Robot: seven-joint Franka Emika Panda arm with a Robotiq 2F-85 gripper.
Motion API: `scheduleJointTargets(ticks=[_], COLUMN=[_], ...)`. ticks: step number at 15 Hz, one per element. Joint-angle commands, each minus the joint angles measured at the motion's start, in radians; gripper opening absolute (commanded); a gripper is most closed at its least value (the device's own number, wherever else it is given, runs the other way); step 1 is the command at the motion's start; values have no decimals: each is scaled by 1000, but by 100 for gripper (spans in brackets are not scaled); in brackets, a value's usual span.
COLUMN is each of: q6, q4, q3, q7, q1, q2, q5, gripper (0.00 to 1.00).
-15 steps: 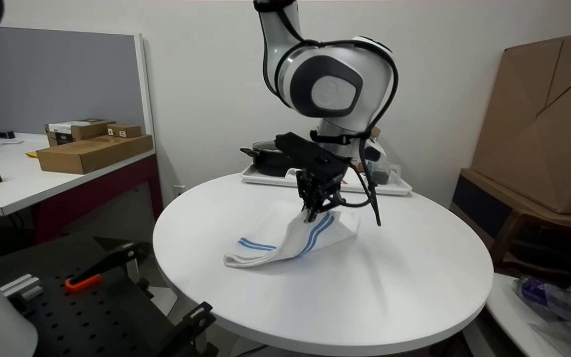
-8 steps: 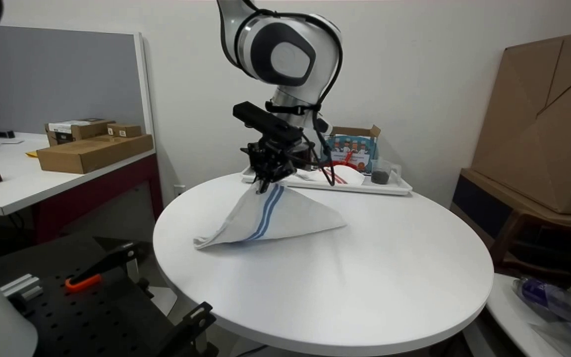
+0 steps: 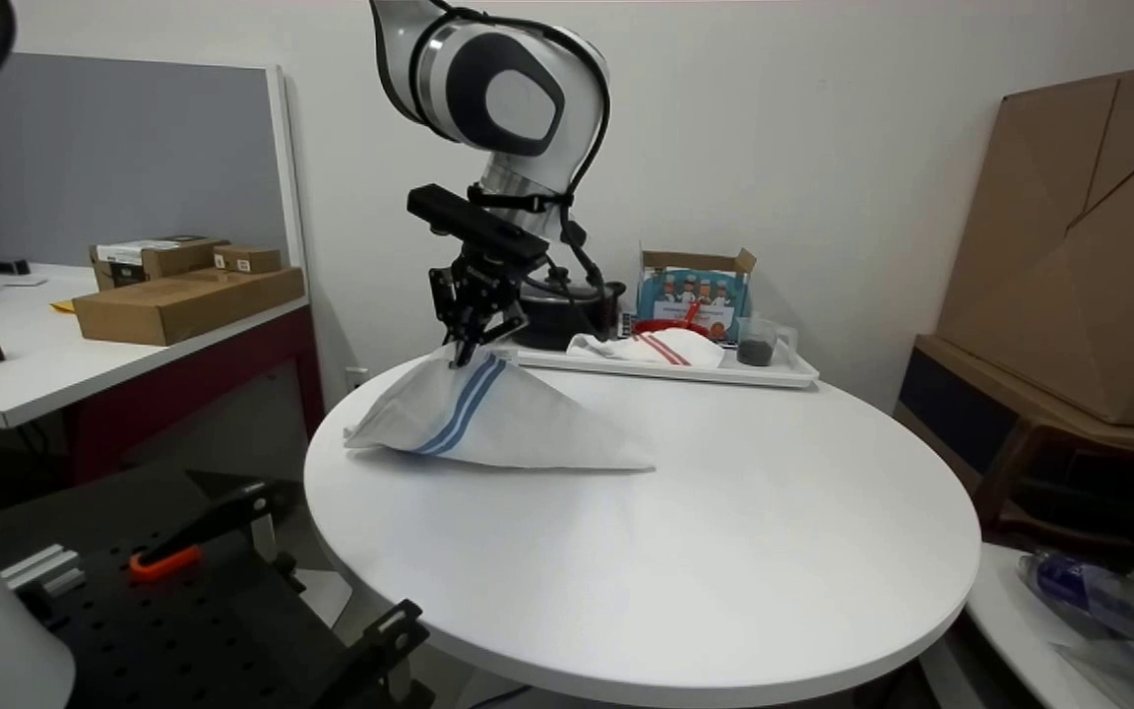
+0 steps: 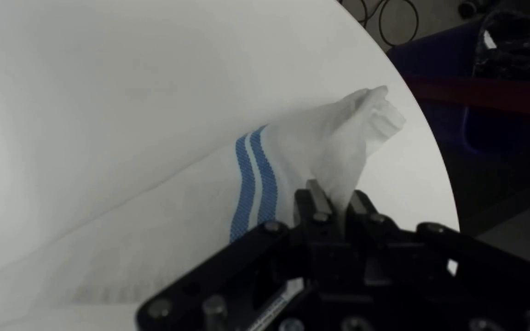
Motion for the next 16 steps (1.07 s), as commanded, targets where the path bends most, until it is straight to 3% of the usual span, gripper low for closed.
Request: scheduleJointTargets(ticks=[1,5,8,16], q6=[-94,-180,-176,-262], q4=[20,10,-33,44], q3=[-32,-10,16,22], q7=[-29,-73,-75,-85], q1=[40,94,160,247], q2=[-22,-20,-22,14], q5=[-70,-163,-228,-491], gripper=[5,6,6,5])
